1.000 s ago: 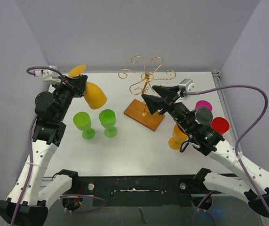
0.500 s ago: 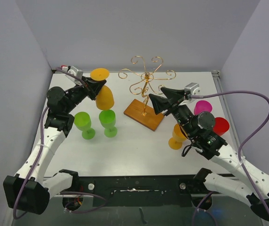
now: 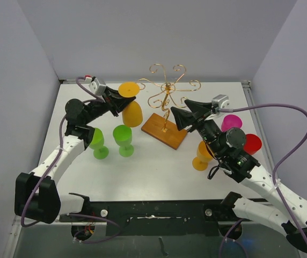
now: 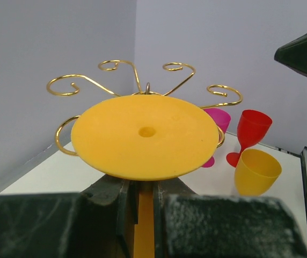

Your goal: Place the wine glass upside down on the wine glass rack

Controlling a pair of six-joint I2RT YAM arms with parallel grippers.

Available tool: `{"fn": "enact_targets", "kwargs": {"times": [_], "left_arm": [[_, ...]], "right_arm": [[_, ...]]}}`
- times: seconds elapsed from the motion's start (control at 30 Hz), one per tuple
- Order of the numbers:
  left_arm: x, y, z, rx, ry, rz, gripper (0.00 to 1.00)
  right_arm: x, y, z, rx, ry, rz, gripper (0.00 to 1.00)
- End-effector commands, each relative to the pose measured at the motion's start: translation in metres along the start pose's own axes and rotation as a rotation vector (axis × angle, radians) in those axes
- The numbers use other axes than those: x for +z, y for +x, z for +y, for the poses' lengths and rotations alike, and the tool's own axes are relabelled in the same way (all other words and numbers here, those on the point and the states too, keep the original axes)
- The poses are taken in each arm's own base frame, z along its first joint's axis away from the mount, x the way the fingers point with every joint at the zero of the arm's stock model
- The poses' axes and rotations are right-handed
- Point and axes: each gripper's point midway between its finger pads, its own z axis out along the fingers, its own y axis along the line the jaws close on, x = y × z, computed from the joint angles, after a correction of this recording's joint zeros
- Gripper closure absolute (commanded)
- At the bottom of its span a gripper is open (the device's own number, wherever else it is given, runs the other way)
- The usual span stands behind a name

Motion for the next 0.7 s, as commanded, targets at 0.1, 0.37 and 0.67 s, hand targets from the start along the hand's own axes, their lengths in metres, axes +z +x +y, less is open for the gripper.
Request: {"fn": "enact_targets", "kwargs": {"times": [0.1,0.37,0.67], "left_arm": [[0.016,-0.009,-0.017,0.068,0.1,-0.052,1.0],[0.026,-0.001,-0.016,0.05,0.123,-0.05,1.0],[0.026,-0.004,-0.021,0.085,0.145,-0.07,1.0]], "right_arm": [[0.005,-0.013,0.006,0.04,-0.015,-0.032,0.41],[0.017,-0.015,0.012,0.049,-0.028,-0.002,0.41],[0.07,0.003,0.033,0.161,-0.028,0.225,0.4]]}}
